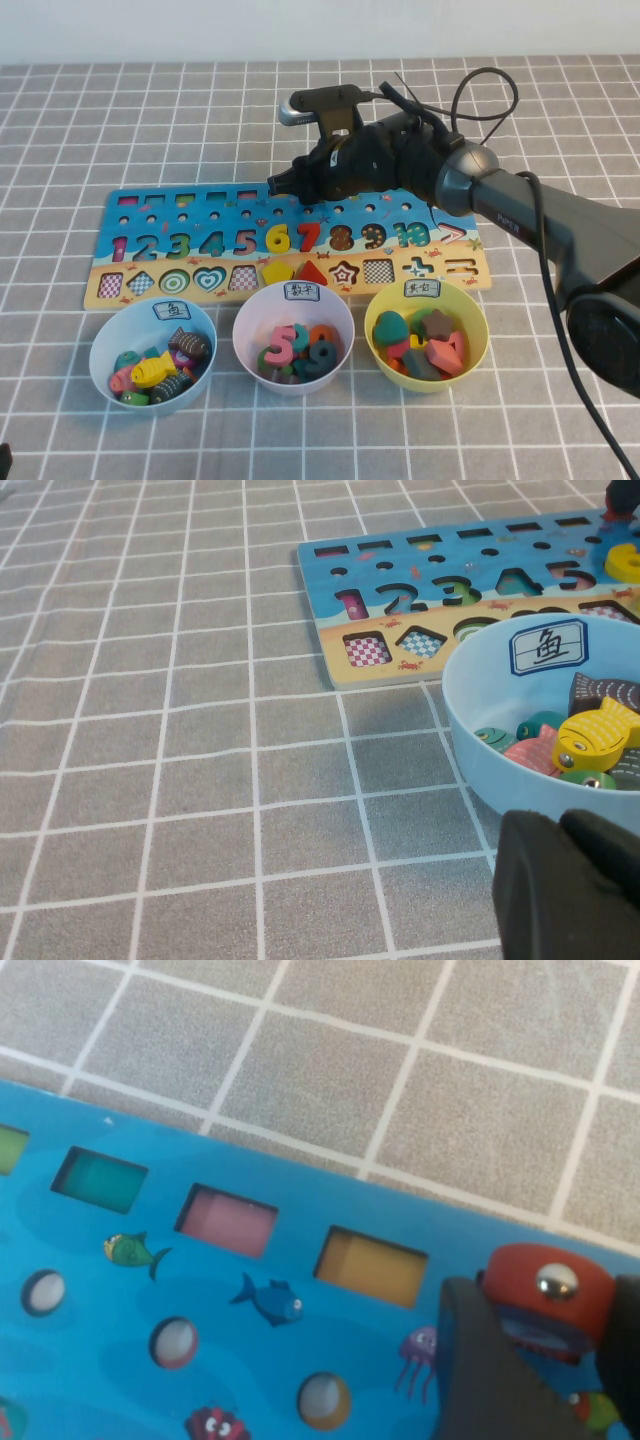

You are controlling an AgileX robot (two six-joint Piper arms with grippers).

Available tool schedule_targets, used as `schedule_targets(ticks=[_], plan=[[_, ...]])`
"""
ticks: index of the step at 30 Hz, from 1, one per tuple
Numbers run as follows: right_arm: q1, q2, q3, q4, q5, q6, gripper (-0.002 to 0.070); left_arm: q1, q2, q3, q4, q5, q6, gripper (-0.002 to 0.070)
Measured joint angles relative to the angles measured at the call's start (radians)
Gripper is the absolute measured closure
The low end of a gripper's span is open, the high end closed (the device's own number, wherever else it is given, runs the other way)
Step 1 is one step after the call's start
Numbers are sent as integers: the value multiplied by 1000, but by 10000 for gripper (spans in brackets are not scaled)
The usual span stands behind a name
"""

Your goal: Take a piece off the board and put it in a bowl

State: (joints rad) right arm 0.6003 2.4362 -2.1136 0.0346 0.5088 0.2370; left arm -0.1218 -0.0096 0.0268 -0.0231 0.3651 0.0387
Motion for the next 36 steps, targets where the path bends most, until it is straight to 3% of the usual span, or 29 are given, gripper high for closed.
schedule_targets(ticks=[25, 36], plan=[[-4, -42, 0, -24, 19, 27, 470, 0, 0, 0, 0, 0, 0, 672], [-2, -157, 23, -26, 144, 29, 470, 0, 0, 0, 0, 0, 0, 673]])
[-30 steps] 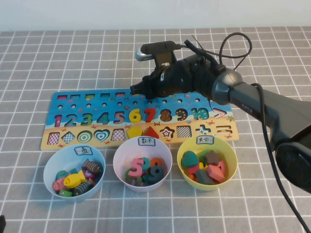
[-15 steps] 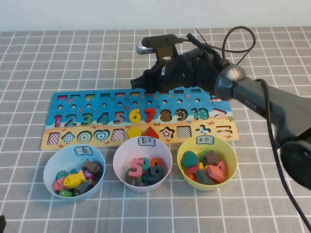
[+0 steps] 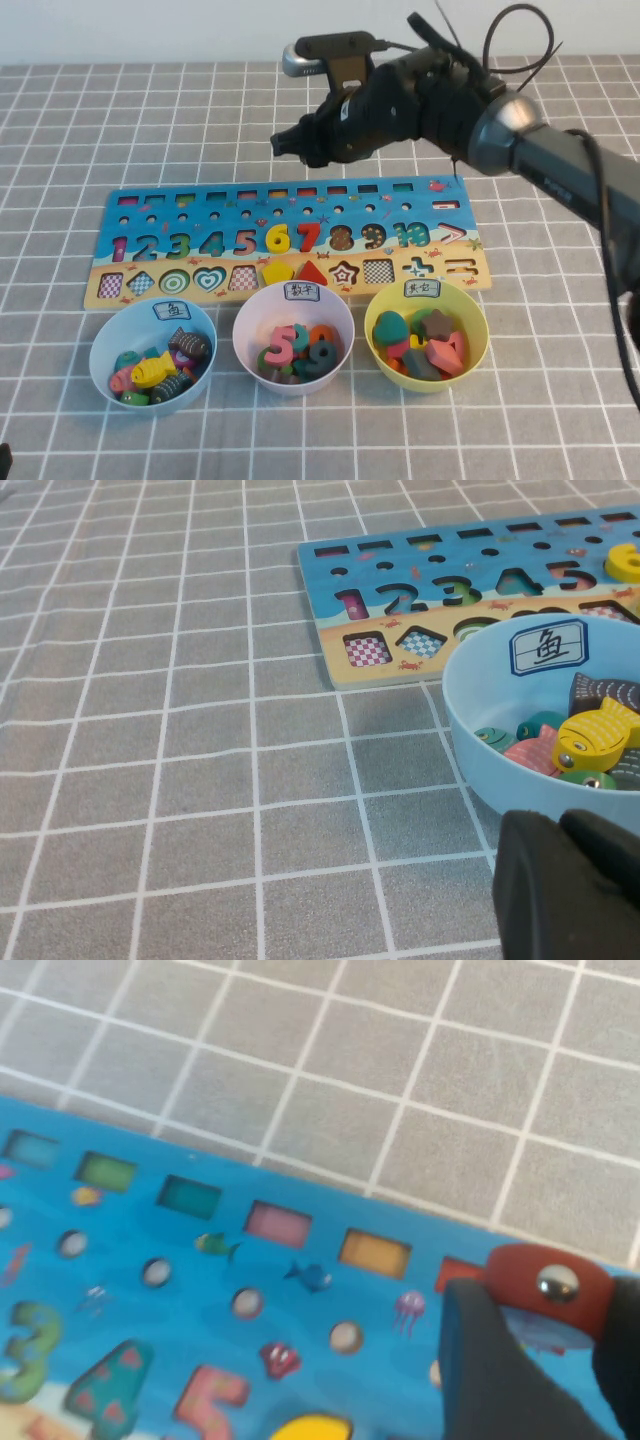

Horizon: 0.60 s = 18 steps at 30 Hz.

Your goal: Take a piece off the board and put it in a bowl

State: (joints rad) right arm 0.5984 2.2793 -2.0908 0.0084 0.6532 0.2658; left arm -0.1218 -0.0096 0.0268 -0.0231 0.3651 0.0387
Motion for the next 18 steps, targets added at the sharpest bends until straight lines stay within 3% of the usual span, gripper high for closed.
schedule_targets(ticks=[11, 18], plan=[[22, -281, 385, 4, -113, -2, 470, 0, 0, 0, 0, 0, 0, 673], [78, -398, 512, 4, -131, -23, 470, 0, 0, 0, 0, 0, 0, 673]])
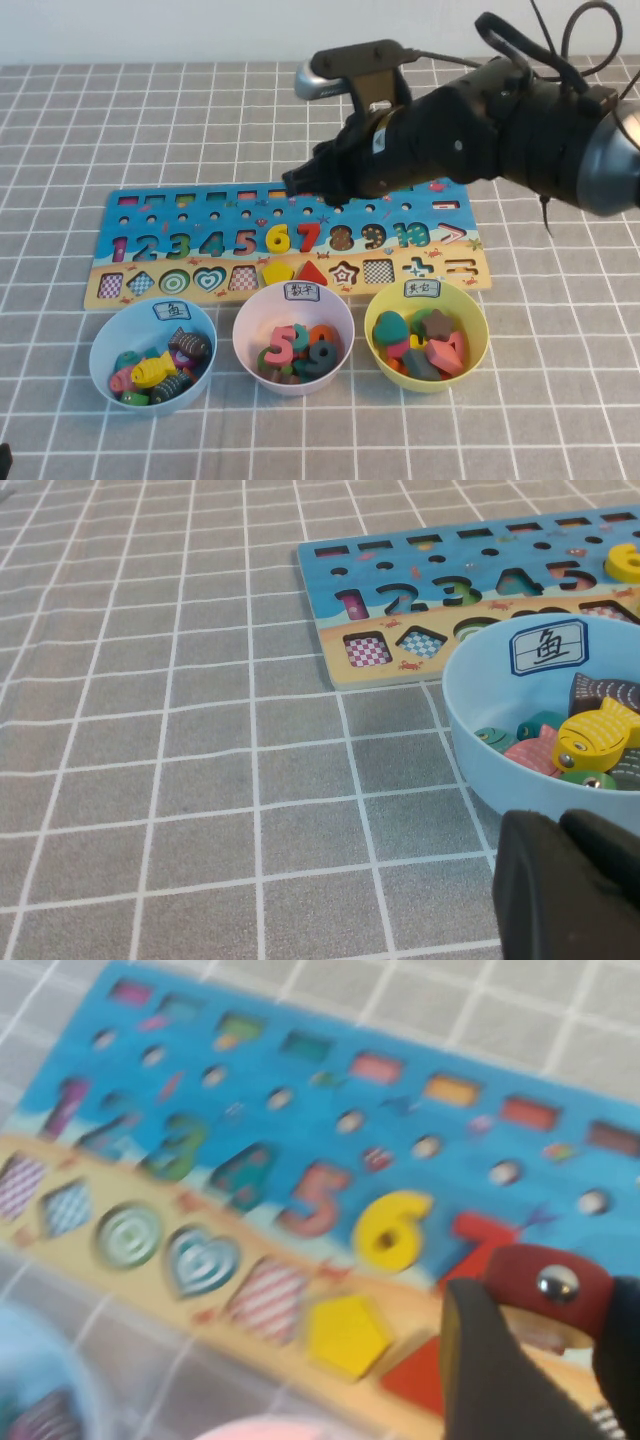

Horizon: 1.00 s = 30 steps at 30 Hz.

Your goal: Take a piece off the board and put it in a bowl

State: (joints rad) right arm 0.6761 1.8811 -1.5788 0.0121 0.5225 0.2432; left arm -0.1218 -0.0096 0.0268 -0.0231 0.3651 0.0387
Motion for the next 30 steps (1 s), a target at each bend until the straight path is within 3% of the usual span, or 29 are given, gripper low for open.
schedule_targets(ticks=[15, 30], plan=[[209, -5, 8, 240, 139, -229, 470, 0, 0, 0, 0, 0, 0, 673], [355, 35, -35, 265, 161, -201, 470, 0, 0, 0, 0, 0, 0, 673]])
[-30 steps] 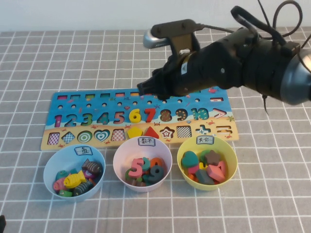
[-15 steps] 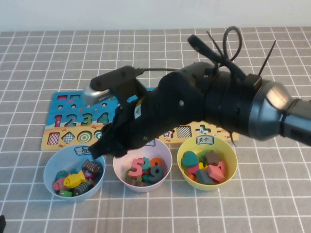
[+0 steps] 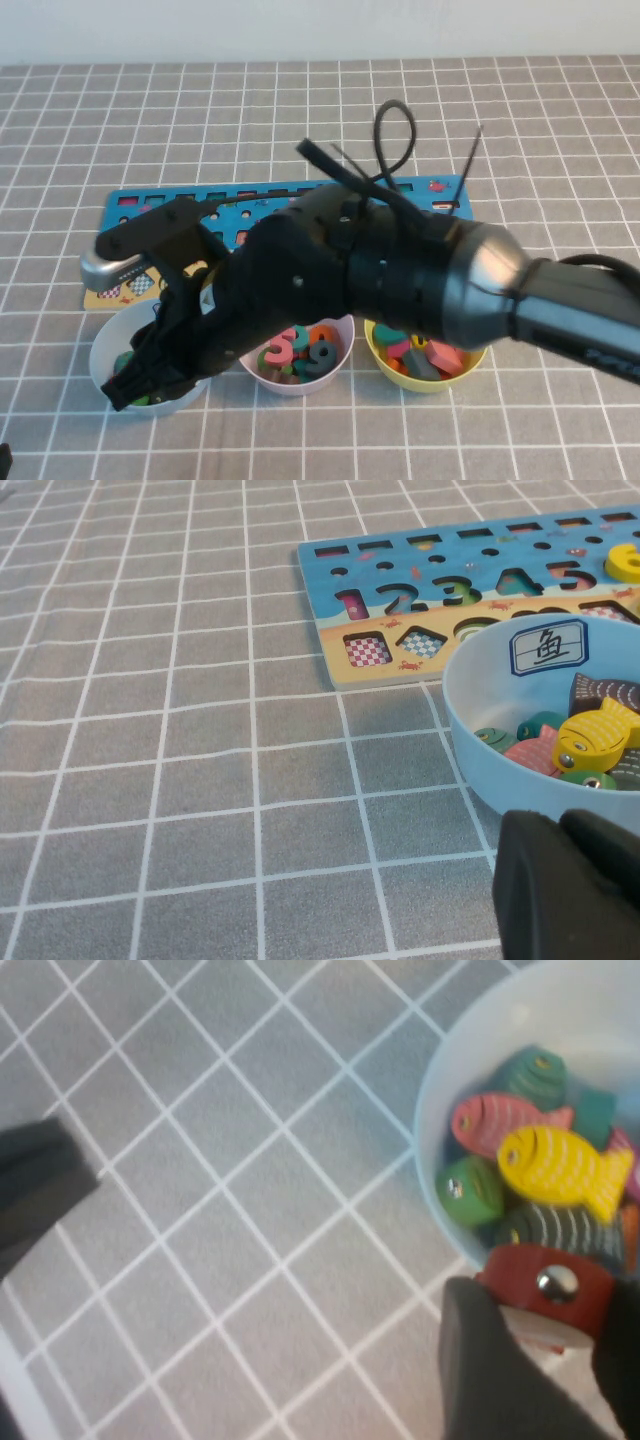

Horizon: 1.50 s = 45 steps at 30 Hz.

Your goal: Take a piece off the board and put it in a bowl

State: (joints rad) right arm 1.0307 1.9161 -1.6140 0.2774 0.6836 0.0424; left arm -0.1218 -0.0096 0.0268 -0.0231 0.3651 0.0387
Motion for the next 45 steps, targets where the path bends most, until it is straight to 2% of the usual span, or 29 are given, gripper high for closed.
schedule_targets(ticks=[6, 14, 34, 39, 45], plan=[[9, 104, -122, -26, 39, 29, 470, 0, 0, 0, 0, 0, 0, 673], [9, 201, -231, -210, 98, 179, 470, 0, 0, 0, 0, 0, 0, 673], [-9, 251, -264, -225, 103, 201, 460, 0, 0, 0, 0, 0, 0, 673], [-11, 259, -264, -223, 106, 201, 416, 0, 0, 0, 0, 0, 0, 673], [-11, 261, -264, -215, 113, 201, 303, 0, 0, 0, 0, 0, 0, 673]])
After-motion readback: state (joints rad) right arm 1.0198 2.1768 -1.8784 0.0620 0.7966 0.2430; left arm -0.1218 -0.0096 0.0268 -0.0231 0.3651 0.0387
